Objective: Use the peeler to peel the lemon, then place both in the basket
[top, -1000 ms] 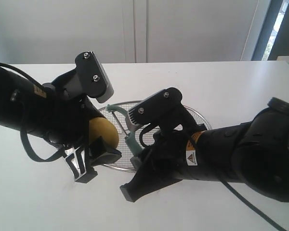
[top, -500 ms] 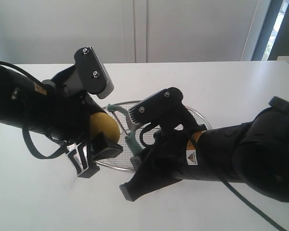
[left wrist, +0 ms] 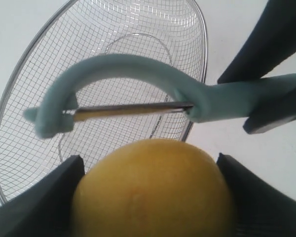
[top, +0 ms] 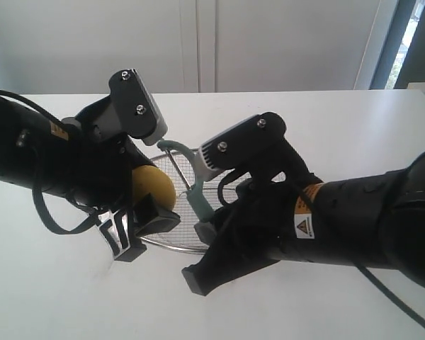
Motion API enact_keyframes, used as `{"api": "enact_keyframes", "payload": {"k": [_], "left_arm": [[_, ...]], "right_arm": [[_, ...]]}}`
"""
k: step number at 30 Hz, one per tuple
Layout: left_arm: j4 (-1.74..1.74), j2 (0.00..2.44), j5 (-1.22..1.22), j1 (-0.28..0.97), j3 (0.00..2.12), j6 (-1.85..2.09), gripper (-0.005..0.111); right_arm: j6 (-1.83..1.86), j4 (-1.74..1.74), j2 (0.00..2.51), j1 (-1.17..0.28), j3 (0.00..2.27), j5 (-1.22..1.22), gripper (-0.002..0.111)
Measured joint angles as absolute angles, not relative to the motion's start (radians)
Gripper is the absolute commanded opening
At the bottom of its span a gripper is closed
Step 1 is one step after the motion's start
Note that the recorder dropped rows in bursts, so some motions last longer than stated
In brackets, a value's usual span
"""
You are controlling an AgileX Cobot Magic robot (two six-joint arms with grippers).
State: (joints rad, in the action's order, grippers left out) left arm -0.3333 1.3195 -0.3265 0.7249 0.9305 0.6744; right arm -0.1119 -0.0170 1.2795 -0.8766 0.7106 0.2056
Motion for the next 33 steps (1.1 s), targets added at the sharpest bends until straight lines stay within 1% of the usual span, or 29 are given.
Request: {"api": "enact_keyframes", "payload": {"k": [14, 17, 21, 27, 30, 33], "left_arm": [[-0.333, 1.319, -0.327, 0.725, 0.931, 0.671, 0.0], [-0.333, 1.319, -0.327, 0.725, 0.931, 0.665, 0.0], [-0.333, 1.319, -0.327, 0.725, 0.931, 0.663, 0.0], [-0.333, 1.319, -0.327, 0.725, 0.931, 0.663, 0.0], [-0.333, 1.319, -0.327, 0.725, 0.931, 0.663, 0.0], [-0.333, 1.319, -0.327, 0.725, 0.931, 0.663, 0.0]], "right_arm": [[-0.112, -0.016, 1.069, -0.9, 0.711, 0.366, 0.0], [-0.129, -0.067, 1.053, -0.9, 0.711, 0.392, 0.0], [-0.265, -0.264, 1.056, -0.9, 0.711, 0.4, 0.0], [-0.694, -0.79, 1.124, -0.875, 0.711, 0.466, 0.0], [-0.82, -0.935, 1.188, -0.825, 0.711, 0.479, 0.0], [-0.857, -0.974, 1.267, -0.769, 0.711, 0.404, 0.0]]}}
